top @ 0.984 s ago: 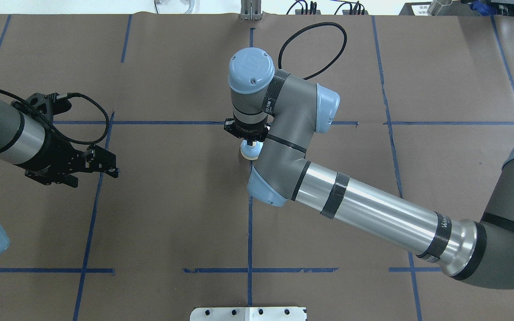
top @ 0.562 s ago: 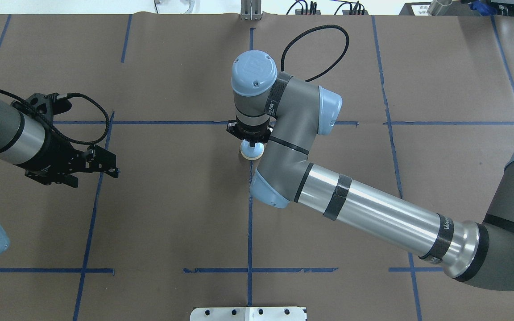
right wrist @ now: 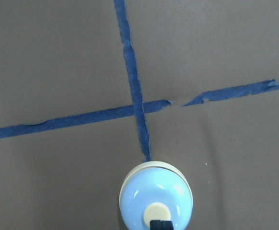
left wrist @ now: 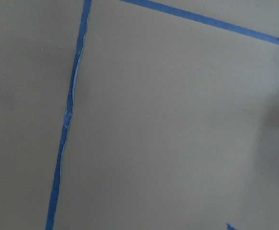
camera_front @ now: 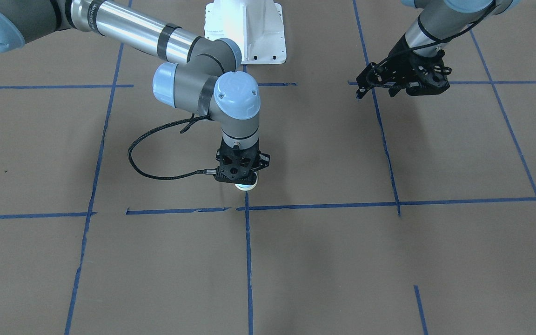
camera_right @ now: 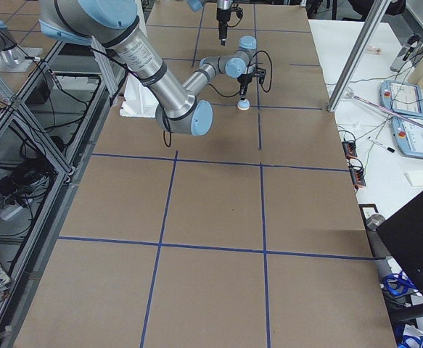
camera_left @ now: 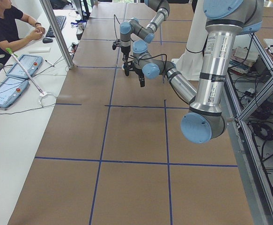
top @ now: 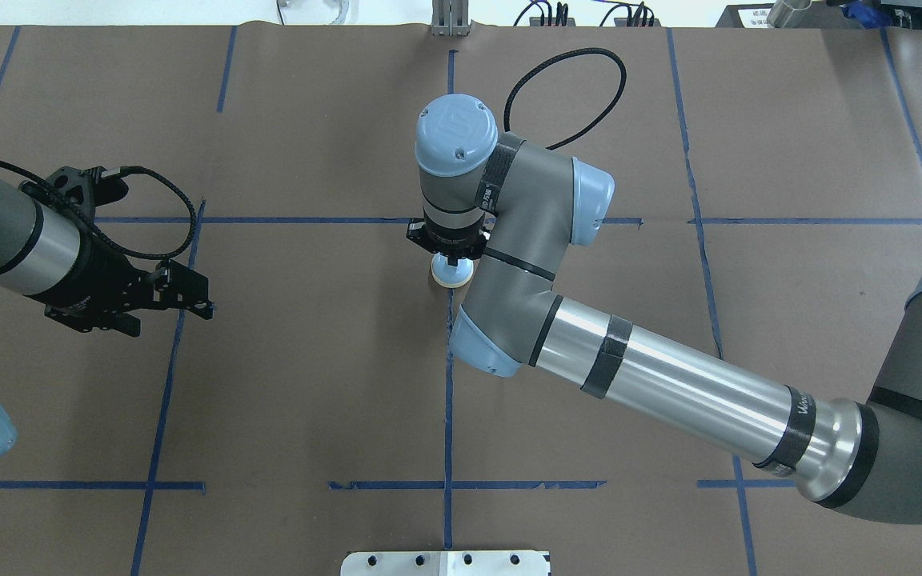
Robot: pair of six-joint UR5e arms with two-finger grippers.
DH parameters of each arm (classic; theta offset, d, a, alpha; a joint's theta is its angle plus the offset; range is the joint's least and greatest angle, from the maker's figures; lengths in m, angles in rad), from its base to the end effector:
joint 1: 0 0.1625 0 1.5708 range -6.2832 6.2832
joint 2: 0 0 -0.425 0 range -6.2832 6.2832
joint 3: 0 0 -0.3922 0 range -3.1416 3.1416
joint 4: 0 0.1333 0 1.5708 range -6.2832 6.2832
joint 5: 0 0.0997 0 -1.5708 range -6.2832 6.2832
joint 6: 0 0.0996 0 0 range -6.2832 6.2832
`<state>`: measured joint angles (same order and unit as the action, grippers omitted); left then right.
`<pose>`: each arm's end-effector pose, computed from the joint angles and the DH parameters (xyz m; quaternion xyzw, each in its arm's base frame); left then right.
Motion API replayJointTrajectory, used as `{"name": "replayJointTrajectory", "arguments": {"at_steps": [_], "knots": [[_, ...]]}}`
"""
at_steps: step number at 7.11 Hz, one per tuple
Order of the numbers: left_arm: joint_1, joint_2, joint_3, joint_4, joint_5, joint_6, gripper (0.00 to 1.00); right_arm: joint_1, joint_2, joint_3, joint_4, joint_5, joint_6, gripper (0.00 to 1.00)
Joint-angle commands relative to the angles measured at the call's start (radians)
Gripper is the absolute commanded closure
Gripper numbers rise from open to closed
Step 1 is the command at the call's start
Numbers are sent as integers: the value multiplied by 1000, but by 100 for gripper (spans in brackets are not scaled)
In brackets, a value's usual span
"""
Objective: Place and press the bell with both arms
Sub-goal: 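Lift the right gripper off the bell while the left gripper approaches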
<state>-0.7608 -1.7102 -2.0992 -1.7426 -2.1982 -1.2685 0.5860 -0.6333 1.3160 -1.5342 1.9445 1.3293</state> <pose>0.3059 -0.3945 0.3201 -0.0464 0.4770 -0.0749 0.8745 -0.5987 -0.5138 0.1707 -0.0202 -0.3865 0.0932 0.9173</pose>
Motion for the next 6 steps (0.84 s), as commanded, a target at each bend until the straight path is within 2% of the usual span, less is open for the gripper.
{"name": "replayJointTrajectory", "arguments": {"at_steps": [1,3,4,5,6], "knots": [[0,1,-4,0,0,0,0,34,-76,199,-144,27,-13,100],[8,-2,-1,0,0,0,0,93,-196,332,-142,66,-83,100],[33,-17,8,0,0,0,0,151,-312,447,-139,120,-187,100],[69,-73,37,2,32,0,0,214,-407,522,-139,178,-297,98],[84,-150,86,5,63,-2,0,277,-498,578,-139,215,-402,80]]}}
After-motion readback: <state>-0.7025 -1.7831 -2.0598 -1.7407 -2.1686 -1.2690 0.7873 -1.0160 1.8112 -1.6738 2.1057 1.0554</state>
